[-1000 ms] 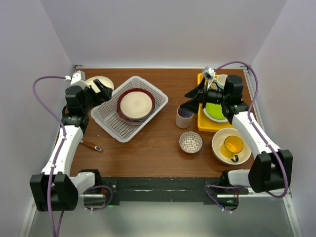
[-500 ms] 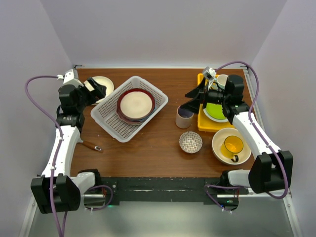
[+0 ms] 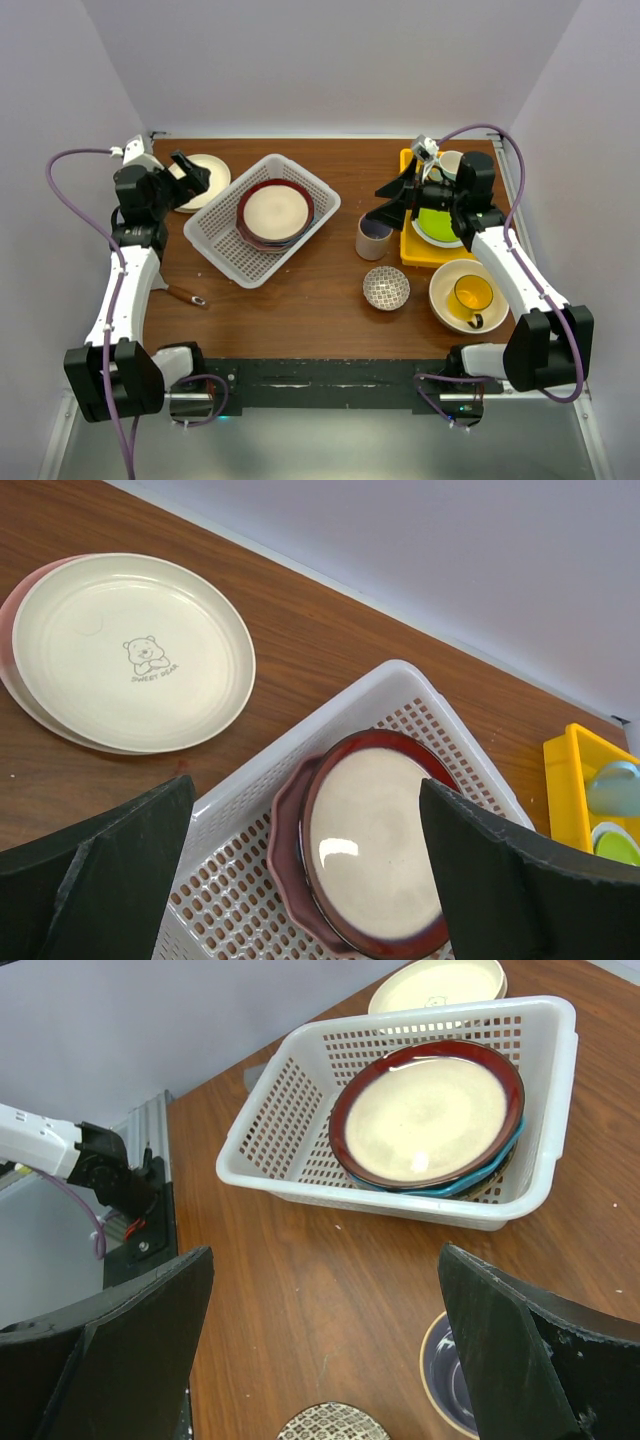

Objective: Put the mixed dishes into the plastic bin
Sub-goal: Pick up the plate at the center of the board.

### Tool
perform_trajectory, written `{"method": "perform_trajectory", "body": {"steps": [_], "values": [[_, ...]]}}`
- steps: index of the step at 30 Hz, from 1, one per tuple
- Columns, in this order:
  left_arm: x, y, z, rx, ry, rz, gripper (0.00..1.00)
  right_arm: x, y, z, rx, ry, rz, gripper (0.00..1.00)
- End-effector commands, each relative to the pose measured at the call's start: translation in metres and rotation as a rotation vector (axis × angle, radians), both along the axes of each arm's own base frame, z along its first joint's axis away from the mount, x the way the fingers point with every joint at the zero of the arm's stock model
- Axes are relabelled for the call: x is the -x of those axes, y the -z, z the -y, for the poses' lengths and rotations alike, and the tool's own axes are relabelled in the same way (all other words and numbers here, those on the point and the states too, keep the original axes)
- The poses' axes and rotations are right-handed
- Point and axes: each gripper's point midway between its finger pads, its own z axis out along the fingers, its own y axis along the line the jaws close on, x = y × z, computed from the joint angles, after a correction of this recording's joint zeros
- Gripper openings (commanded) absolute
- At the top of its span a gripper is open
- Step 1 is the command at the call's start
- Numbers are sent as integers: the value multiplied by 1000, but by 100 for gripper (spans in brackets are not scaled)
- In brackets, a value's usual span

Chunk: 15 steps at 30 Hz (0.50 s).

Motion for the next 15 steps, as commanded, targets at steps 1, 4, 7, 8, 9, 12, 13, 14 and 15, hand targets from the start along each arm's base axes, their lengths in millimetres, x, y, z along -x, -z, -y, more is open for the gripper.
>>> {"method": "perform_trajectory", "body": {"steps": [1, 4, 7, 8, 9, 12, 13, 14, 15], "values": [[-12, -29, -9, 8, -18, 83, 100, 5, -14, 2, -8, -15, 65, 98], [-16, -26, -16, 21, -31, 75, 100, 6, -14, 2, -9, -16, 65, 98], [-24, -24, -23, 41, -45, 86, 100, 5, -15, 2, -8, -16, 68, 98], [-25, -23, -24, 57, -45, 82, 100, 5, -14, 2, -9, -16, 65, 98], [-30, -17, -31, 64, -58, 73, 100, 5, -15, 3, -9, -16, 66, 98], [-38, -6, -40, 103, -69, 53, 100, 6, -15, 2, -10, -18, 67, 98], [-40, -1, -43, 115, -78, 46, 100, 6, -15, 2, -10, -18, 67, 98], [-43, 7, -45, 121, -80, 30, 100, 6, -16, 3, -10, -16, 68, 98], [-45, 9, -49, 126, -89, 30, 100, 6, -16, 3, -11, -18, 68, 98]]}}
